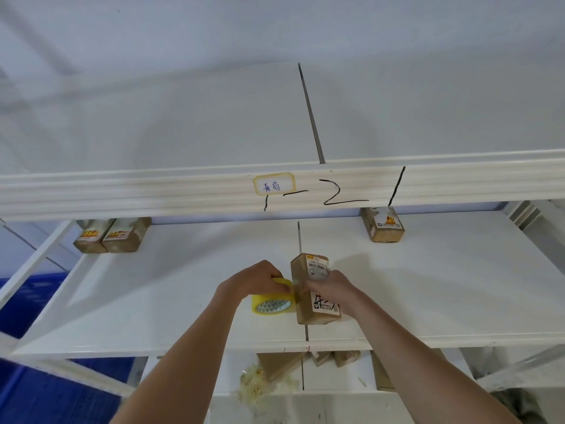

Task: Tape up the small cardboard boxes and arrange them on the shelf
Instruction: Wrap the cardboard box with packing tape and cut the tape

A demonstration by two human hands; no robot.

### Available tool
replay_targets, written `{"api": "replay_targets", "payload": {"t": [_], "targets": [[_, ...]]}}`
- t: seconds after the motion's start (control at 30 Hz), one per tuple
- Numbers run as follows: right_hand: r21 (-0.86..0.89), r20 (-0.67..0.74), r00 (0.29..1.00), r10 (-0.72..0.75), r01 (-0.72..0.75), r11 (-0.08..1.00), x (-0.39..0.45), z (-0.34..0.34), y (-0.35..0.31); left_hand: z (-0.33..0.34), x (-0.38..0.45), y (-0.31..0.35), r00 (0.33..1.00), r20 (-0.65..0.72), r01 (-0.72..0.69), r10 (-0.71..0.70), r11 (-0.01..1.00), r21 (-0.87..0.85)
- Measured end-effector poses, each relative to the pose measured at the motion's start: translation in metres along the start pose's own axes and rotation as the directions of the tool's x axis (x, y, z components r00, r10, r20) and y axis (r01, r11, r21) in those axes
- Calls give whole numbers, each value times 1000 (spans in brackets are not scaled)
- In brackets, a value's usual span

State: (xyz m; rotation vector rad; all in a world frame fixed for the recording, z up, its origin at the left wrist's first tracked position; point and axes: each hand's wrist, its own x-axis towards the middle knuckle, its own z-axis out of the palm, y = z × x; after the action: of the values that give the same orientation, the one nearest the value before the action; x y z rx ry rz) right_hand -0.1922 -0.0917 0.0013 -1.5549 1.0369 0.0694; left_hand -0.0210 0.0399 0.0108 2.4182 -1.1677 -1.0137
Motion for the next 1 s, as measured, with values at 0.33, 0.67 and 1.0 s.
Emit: {"api": "replay_targets", "payload": {"t": [0.33, 0.67, 1.0], "targets": [[-26, 12, 1000, -3, 3, 1000, -1, -10, -2, -3, -1, -10, 997, -66, 52, -50, 998, 21], [-4, 58, 998, -27, 27, 1000, -5, -32, -2, -5, -3, -23, 997, -56, 52, -58, 994, -92], [103, 159, 983, -94, 78, 992, -7, -38, -9, -8, 2, -5, 986, -139, 89, -93, 995, -34]]}}
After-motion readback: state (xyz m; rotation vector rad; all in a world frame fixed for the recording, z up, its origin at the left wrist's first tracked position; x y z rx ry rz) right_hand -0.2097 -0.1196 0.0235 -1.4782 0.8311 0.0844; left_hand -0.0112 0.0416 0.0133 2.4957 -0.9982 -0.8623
